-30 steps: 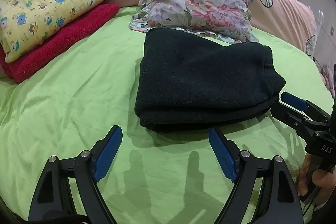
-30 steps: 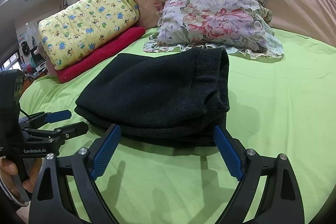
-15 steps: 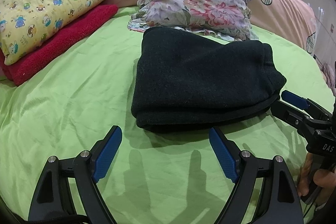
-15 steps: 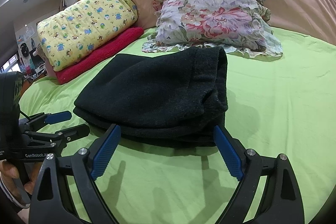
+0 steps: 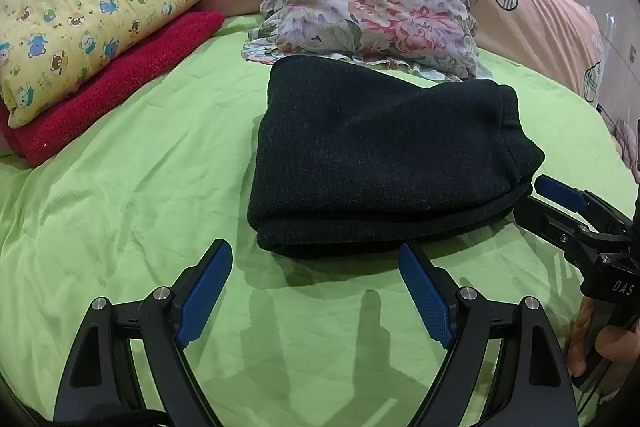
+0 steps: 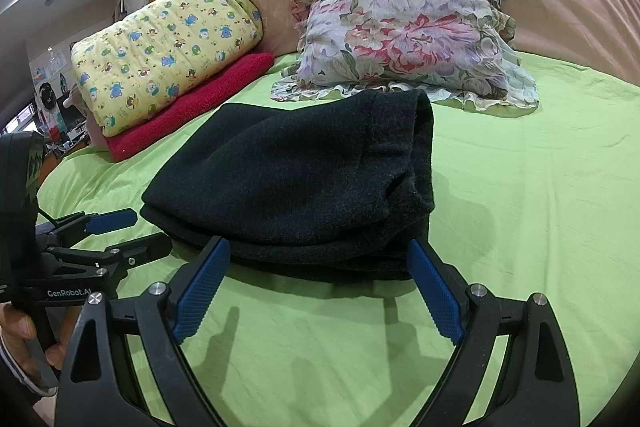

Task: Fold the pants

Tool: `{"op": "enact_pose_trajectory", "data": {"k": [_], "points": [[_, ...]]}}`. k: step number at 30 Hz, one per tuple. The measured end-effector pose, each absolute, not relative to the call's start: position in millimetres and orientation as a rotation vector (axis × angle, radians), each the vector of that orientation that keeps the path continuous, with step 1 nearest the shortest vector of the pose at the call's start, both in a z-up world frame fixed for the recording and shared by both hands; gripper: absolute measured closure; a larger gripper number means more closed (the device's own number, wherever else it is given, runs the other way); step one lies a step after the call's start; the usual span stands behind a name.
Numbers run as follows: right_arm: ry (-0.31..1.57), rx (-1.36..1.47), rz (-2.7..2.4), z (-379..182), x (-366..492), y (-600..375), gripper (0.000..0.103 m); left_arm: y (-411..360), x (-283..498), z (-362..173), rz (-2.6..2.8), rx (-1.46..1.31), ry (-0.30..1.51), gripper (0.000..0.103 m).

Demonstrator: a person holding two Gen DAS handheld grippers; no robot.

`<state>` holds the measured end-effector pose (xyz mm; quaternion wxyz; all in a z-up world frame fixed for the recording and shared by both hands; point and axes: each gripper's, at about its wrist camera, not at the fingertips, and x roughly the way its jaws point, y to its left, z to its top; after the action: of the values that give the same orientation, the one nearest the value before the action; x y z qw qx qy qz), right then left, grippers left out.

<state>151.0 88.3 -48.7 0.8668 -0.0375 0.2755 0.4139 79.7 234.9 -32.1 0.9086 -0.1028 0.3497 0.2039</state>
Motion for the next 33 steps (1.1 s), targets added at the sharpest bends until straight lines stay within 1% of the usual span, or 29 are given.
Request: {"op": "enact_pose_trajectory", "data": {"k": [33], "points": [[0.578,-0.076,0.866,-48.8,150.7,88.5,0.012,235.4,82.2,-32.2,0.419,-0.209,0.727,0.017]]}}
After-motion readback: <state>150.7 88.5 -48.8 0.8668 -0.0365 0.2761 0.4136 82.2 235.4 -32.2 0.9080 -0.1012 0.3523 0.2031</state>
